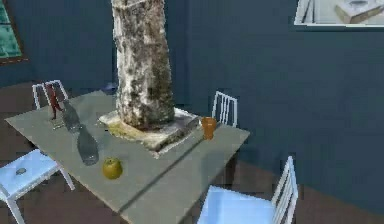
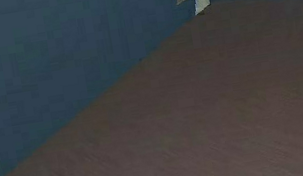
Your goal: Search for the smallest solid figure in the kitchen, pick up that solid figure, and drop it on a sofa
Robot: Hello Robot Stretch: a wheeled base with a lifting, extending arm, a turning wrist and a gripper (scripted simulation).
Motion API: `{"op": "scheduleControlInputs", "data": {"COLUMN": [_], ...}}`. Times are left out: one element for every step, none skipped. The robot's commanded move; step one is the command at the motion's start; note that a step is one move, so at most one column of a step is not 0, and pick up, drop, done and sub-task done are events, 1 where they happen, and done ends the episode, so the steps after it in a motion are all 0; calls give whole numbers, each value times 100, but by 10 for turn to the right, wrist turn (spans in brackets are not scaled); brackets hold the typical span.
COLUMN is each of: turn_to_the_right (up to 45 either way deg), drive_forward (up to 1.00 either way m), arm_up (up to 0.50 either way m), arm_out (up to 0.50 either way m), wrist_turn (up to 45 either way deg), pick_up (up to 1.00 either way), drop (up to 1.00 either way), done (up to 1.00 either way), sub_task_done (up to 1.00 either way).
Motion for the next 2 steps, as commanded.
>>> {"op": "scheduleControlInputs", "data": {"turn_to_the_right": [-450,-450], "drive_forward": [0,0], "arm_up": [0,0], "arm_out": [0,0], "wrist_turn": [0,0], "pick_up": [0,0], "drop": [0,0], "done": [0,0], "sub_task_done": [0,0]}}
